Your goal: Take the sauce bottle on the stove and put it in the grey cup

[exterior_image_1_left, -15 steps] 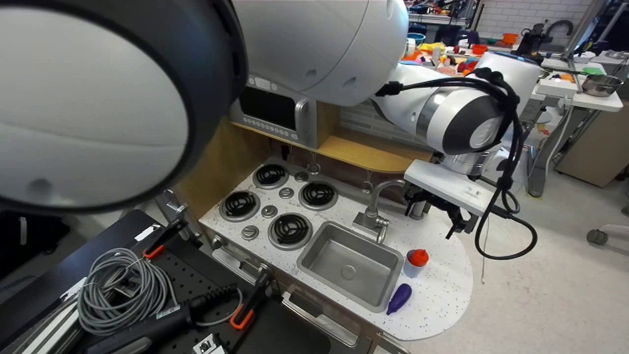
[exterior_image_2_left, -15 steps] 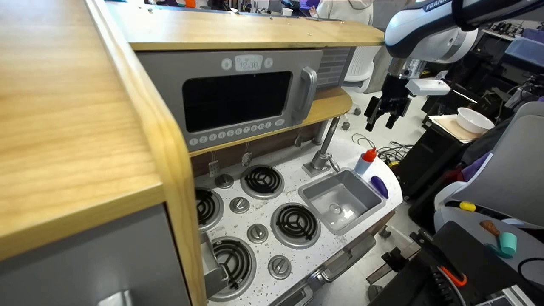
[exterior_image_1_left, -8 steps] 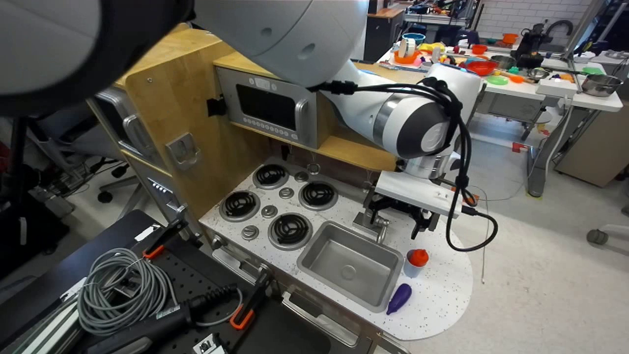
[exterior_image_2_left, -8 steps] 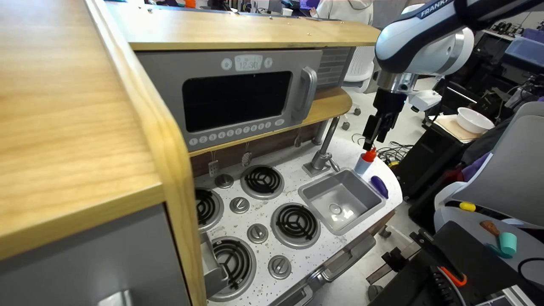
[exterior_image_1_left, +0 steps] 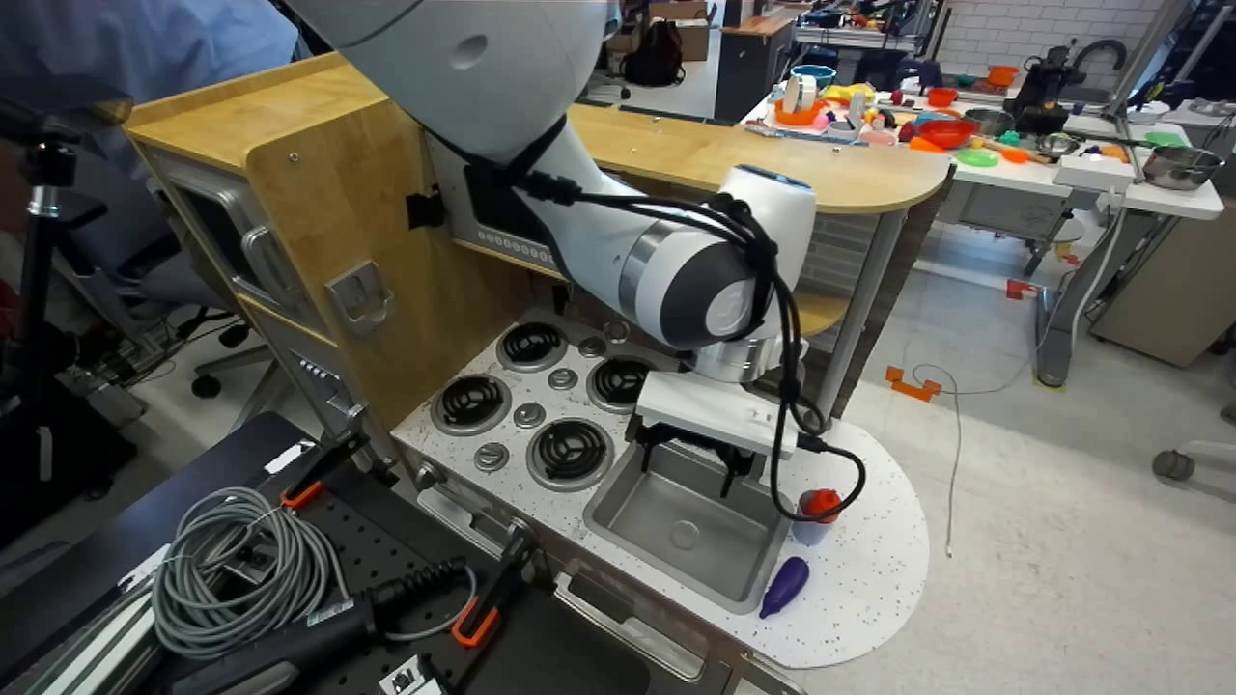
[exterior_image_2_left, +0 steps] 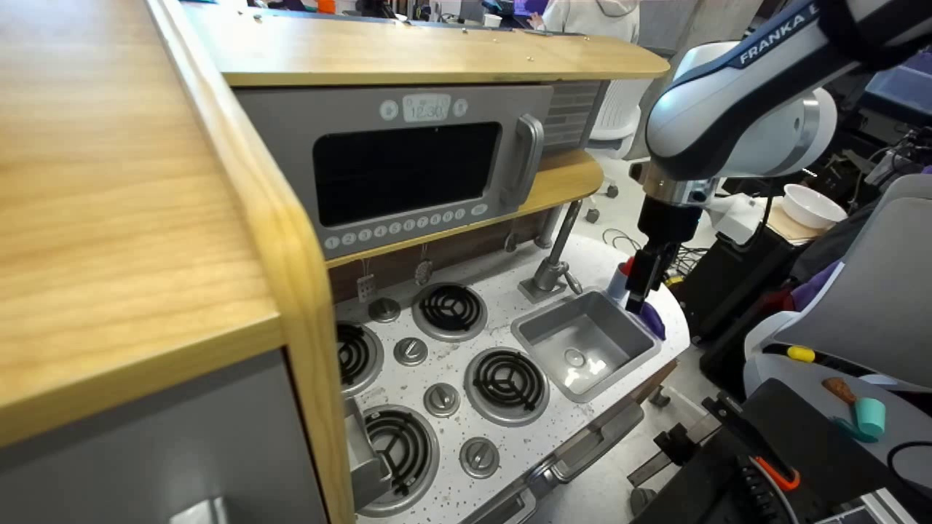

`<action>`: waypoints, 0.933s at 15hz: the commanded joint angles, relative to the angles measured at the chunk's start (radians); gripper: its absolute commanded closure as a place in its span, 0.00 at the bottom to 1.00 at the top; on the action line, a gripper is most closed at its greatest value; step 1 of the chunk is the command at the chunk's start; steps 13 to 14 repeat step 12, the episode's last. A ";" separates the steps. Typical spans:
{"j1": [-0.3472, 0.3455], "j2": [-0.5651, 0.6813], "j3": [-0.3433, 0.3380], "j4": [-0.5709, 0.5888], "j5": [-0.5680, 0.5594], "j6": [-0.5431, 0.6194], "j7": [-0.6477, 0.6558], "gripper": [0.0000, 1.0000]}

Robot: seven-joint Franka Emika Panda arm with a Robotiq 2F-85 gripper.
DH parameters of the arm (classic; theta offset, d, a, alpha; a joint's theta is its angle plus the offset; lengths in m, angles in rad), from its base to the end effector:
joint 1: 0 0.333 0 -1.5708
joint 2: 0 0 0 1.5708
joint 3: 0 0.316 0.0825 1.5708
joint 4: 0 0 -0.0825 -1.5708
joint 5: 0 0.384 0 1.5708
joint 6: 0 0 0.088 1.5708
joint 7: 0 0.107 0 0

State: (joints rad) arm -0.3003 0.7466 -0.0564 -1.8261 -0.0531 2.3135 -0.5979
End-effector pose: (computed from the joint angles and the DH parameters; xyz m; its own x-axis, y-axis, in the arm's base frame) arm 0.5709 -0.2134 0.1046 0.9238 0.2898 -0.2502 0.2760 -0.9570 -0.0896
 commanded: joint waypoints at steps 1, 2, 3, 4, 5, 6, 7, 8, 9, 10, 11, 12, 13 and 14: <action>0.014 -0.153 0.017 -0.245 -0.012 0.118 0.029 0.00; 0.014 -0.181 0.025 -0.294 -0.009 0.147 0.027 0.00; 0.013 -0.215 0.035 -0.346 -0.004 0.173 0.023 0.00; 0.013 -0.250 0.045 -0.398 0.000 0.196 0.019 0.00; 0.014 -0.287 0.054 -0.450 0.004 0.211 0.017 0.00; 0.020 -0.325 0.057 -0.502 0.005 0.223 0.025 0.00; 0.011 -0.207 0.050 -0.356 0.001 0.168 0.012 0.00; 0.014 -0.229 0.052 -0.386 0.002 0.172 0.013 0.00; 0.014 -0.233 0.052 -0.387 0.002 0.172 0.012 0.00; 0.013 -0.226 0.052 -0.378 0.002 0.172 0.013 0.00; 0.012 -0.221 0.050 -0.374 0.002 0.172 0.013 0.00; 0.012 -0.217 0.050 -0.371 0.001 0.172 0.013 0.00; 0.012 -0.217 0.050 -0.371 0.001 0.172 0.013 0.00; 0.012 -0.217 0.050 -0.371 0.001 0.172 0.013 0.00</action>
